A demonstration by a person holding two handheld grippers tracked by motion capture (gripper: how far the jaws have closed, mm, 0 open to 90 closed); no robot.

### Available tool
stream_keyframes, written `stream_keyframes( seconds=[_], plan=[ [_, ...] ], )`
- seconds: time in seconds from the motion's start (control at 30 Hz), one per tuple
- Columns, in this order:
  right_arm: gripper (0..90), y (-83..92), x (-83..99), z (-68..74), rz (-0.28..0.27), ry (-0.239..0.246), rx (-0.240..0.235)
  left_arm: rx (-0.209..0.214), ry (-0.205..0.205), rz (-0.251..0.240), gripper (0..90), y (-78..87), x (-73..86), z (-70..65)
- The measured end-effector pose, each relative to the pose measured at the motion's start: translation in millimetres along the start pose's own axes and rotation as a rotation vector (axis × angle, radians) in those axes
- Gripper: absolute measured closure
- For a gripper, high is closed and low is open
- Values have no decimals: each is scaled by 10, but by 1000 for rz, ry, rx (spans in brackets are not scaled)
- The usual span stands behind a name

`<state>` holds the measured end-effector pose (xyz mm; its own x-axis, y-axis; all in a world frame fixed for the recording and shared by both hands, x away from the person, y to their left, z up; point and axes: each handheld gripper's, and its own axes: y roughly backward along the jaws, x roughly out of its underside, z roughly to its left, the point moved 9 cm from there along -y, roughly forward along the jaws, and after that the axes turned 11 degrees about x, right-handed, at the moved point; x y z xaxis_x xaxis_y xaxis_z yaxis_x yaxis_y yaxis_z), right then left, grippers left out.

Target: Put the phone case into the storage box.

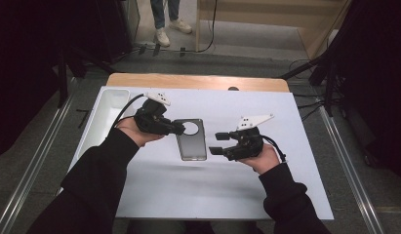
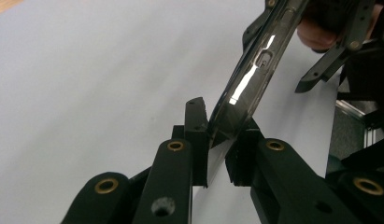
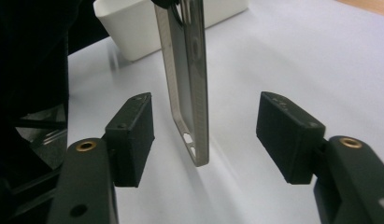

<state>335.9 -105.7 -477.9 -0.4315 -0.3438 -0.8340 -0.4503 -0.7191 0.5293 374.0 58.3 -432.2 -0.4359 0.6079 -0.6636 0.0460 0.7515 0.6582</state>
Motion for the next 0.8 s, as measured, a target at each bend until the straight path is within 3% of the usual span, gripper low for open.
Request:
stream_keyframes(
  seconds=[0.13,0.33,0.73,0.8],
  plan=[
    [293,-8,-73,12,2,4,-14,-31,-23,34,809,12,5,20],
    [292,-82,-135,41,10,20,-30,-53,-50,69,809,14,-17,20],
    [357,-250,-225,59,39,57,-17,-64,-75,112,809,-18,-81,9],
    [378,-272,-236,55,42,64,-16,-82,-82,121,808,-19,-87,21]
  ],
)
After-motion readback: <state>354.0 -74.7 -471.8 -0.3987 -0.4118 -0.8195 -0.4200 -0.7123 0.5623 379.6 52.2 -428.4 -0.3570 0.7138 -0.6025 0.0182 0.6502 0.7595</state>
